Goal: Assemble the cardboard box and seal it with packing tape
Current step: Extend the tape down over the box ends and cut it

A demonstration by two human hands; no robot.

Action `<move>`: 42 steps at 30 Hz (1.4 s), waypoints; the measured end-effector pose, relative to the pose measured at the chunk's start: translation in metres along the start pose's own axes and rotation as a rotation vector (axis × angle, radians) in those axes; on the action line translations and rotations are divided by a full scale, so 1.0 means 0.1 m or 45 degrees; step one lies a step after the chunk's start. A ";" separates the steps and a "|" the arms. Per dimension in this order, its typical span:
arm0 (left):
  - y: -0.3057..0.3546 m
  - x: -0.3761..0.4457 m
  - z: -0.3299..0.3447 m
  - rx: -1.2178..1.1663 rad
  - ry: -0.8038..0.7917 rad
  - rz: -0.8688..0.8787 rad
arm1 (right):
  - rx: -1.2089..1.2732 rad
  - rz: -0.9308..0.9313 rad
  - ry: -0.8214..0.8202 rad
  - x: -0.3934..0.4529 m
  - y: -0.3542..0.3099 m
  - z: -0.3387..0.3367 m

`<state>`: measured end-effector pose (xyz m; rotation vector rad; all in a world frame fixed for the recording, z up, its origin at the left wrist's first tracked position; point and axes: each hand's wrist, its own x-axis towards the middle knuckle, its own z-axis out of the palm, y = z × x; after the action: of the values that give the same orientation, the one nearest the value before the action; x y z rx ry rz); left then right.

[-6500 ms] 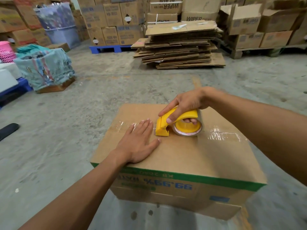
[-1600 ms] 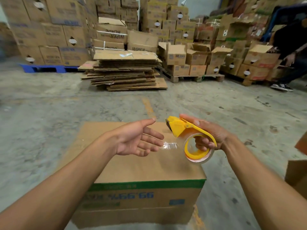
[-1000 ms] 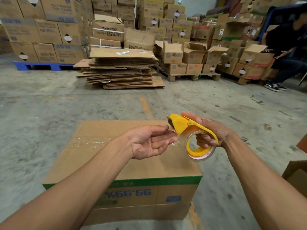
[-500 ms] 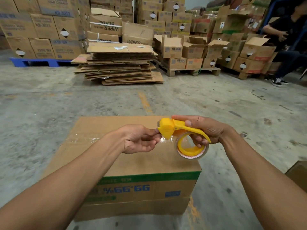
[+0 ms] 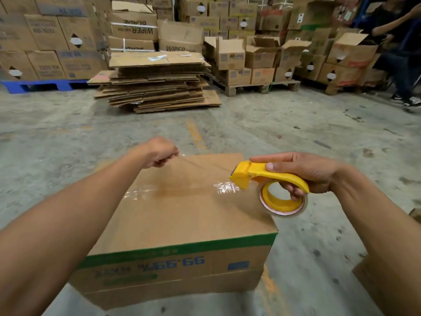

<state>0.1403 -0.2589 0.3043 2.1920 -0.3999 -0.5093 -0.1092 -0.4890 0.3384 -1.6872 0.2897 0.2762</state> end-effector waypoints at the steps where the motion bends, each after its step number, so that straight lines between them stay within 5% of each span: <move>1: 0.10 0.16 0.11 0.077 0.051 0.120 | 0.020 0.003 0.053 -0.02 -0.02 -0.02; 6: 0.50 0.82 0.79 0.376 0.077 0.520 | 0.216 -0.003 0.330 -0.09 -0.04 0.04; 17: 0.57 1.59 1.47 0.421 -0.383 0.724 | 0.546 0.028 0.561 0.22 0.00 0.50; 42: 0.57 1.66 1.64 0.424 -0.686 0.302 | 0.580 0.146 0.681 0.27 0.14 0.66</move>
<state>0.1980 -0.4753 0.2187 2.2524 -1.0847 -0.9559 -0.0900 -0.4266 0.3075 -1.2665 0.7870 -0.1597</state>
